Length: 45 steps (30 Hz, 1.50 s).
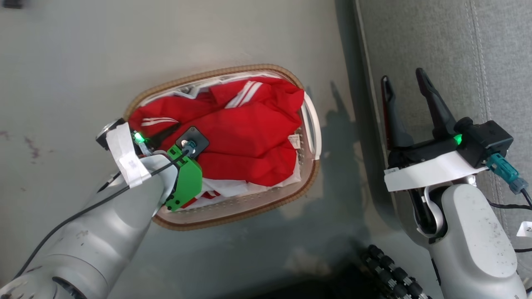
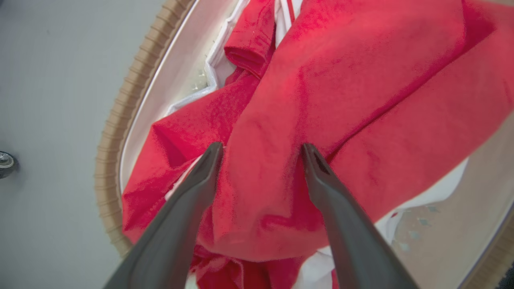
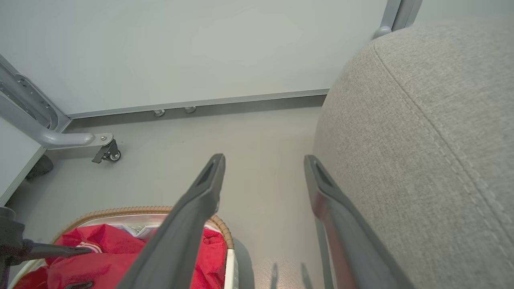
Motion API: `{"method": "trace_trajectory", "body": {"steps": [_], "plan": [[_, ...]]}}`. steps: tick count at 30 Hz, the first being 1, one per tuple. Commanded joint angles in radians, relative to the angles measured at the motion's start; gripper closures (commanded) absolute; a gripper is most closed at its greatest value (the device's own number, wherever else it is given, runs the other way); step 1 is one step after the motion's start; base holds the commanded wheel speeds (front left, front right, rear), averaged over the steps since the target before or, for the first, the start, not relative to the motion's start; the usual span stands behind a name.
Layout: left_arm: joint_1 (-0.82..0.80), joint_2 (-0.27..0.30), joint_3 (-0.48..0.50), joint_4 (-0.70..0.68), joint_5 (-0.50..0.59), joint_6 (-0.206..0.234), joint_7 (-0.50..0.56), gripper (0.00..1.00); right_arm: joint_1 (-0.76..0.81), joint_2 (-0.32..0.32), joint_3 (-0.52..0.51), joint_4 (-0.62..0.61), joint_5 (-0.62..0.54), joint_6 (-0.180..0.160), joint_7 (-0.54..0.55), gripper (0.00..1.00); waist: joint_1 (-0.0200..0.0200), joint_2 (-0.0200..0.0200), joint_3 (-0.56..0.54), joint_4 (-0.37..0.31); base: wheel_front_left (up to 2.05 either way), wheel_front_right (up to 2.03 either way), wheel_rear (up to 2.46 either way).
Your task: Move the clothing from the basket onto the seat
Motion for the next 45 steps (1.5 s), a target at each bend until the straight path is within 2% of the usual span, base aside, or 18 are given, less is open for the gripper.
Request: {"method": "trace_trajectory", "body": {"steps": [1,6,7,8,9,10,11,12,19,27,36,45], "plan": [[-0.020,0.016,-0.018,0.011,-0.022,-0.002,0.014,0.00,-0.016,-0.002,0.010,-0.006,0.011,-0.001,-0.002,0.00,-0.0001,0.0000,0.057,-0.056,0.00,0.00,0.00],[-0.045,0.026,-0.076,0.024,-0.086,-0.002,0.060,0.00,-0.013,-0.002,0.036,-0.009,0.022,-0.001,-0.002,0.00,-0.0001,0.0000,0.064,-0.072,0.00,0.00,0.00],[-0.045,0.025,-0.084,0.025,-0.095,-0.002,0.064,0.04,-0.011,-0.002,0.038,-0.010,0.022,-0.001,-0.002,0.00,-0.0001,0.0000,0.063,-0.073,0.00,0.00,0.00],[-0.043,0.023,-0.093,0.023,-0.107,-0.002,0.066,0.26,-0.008,-0.002,0.040,-0.008,0.024,-0.001,-0.002,0.00,-0.0001,0.0000,0.060,-0.074,0.00,0.00,0.00],[-0.042,0.021,-0.099,0.020,-0.119,-0.002,0.066,0.58,-0.005,-0.002,0.040,-0.007,0.025,-0.001,-0.002,0.00,-0.0001,0.0000,0.057,-0.074,0.00,0.00,0.00],[-0.038,0.018,-0.109,0.017,-0.133,-0.002,0.064,0.74,-0.002,-0.002,0.040,-0.004,0.025,-0.001,-0.002,0.00,-0.0001,0.0000,0.053,-0.074,0.00,0.00,0.00],[-0.033,0.018,-0.115,0.013,-0.142,-0.002,0.061,0.95,0.000,-0.002,0.040,-0.002,0.026,-0.001,-0.002,0.00,-0.0001,0.0000,0.048,-0.073,0.00,0.00,0.00],[-0.027,0.017,-0.122,0.010,-0.151,-0.002,0.056,1.00,0.002,-0.002,0.039,0.001,0.025,-0.001,-0.002,0.00,-0.0001,0.0000,0.042,-0.072,0.00,0.00,0.00],[0.012,0.007,-0.155,-0.008,-0.203,-0.003,0.002,1.00,0.023,-0.003,0.020,0.018,0.002,-0.001,-0.002,0.00,-0.0001,0.0000,-0.020,-0.044,0.00,0.00,0.00],[0.059,-0.025,-0.149,-0.029,-0.278,-0.003,-0.130,1.00,0.072,-0.003,-0.015,0.046,-0.051,-0.001,-0.002,0.00,-0.0001,0.0000,-0.163,0.030,0.00,0.00,0.00],[0.067,-0.024,-0.139,-0.146,-0.238,-0.003,-0.169,1.00,0.166,-0.003,-0.056,0.078,-0.110,-0.001,-0.002,0.00,-0.0001,0.0000,-0.361,0.124,0.00,0.00,0.00],[0.082,0.048,-0.076,-0.339,-0.143,0.003,-0.169,1.00,0.272,-0.003,-0.057,0.104,-0.140,-0.001,-0.002,0.00,-0.0001,0.0000,-0.570,0.175,0.00,0.00,0.00]]}}
